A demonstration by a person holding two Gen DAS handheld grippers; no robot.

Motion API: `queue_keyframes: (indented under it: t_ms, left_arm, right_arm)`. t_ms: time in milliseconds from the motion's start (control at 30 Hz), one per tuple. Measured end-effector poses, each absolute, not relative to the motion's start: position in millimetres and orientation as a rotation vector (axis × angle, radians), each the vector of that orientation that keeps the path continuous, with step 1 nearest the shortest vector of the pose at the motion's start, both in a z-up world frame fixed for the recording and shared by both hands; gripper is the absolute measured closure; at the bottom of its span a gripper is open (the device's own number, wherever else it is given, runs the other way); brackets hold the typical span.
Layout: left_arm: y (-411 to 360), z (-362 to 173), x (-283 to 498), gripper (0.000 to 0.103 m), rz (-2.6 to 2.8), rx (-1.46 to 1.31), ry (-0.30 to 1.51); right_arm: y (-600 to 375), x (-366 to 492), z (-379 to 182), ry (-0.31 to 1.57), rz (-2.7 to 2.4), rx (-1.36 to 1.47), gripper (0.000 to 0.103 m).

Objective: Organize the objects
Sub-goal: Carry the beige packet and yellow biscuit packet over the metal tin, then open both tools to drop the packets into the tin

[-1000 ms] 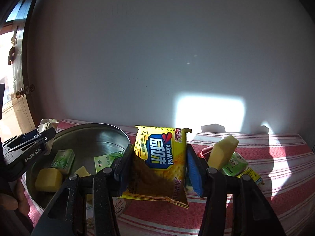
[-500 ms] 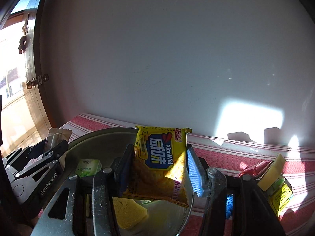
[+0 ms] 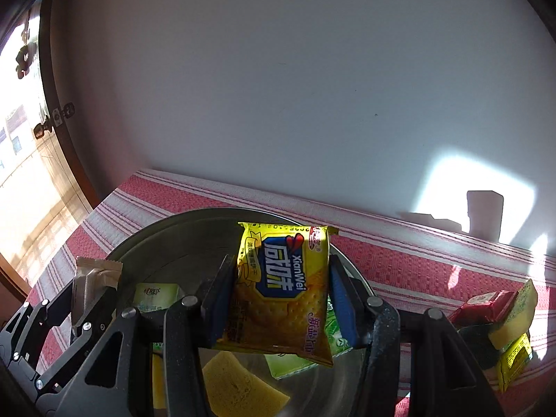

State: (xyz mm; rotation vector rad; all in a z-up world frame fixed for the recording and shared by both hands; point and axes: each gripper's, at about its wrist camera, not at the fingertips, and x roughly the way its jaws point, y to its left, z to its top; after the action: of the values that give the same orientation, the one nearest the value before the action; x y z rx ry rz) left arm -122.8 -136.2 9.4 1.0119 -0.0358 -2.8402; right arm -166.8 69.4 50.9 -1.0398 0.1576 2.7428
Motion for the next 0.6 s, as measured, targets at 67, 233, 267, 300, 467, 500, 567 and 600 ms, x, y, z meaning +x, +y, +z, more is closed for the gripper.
queue_keyframes:
  t_ms: [67,233,267,300,467,500,567,600]
  left_arm:
    - [-136.0,8.7,-123.4,0.069,-2.833,1.024,-0.048]
    - [-133.8,4.6,-124.9,0.069,-2.821,1.057,-0.072]
    - [-133.8,3.7,-125.3,0.069,-2.817,1.063,-0.072]
    - [-132.8,2.8,-125.5,0.069,-2.813,1.069,-0.073]
    - [-130.4,-1.8,-127.3,0.069,-2.806,1.104,-0.087]
    - [-129.7,-2.1,-127.2,0.068,-2.808,1.109,-0.087]
    - [-129.9,0.1,-126.4,0.058,-2.816,1.101,-0.077]
    - [-129.9,1.6,-125.5,0.05,-2.816,1.094,-0.073]
  right_arm:
    - [67.2,-170.2,45.3,0.178,2.734,-1.078,0.049]
    - [62.0,-177.4,41.8,0.171,2.733,-1.105,0.049]
    - [61.2,-178.2,43.2,0.178,2.738,-1.111,0.049]
    - [60.9,-179.6,42.3,0.187,2.741,-1.121,0.049]
    - [58.1,-187.1,34.7,0.235,2.771,-1.194,0.049]
    - [58.3,-187.8,33.9,0.266,2.79,-1.216,0.049]
    - [61.3,-186.9,34.6,0.343,2.829,-1.235,0.049]
    - [63.3,-185.6,36.0,0.372,2.84,-1.231,0.048]
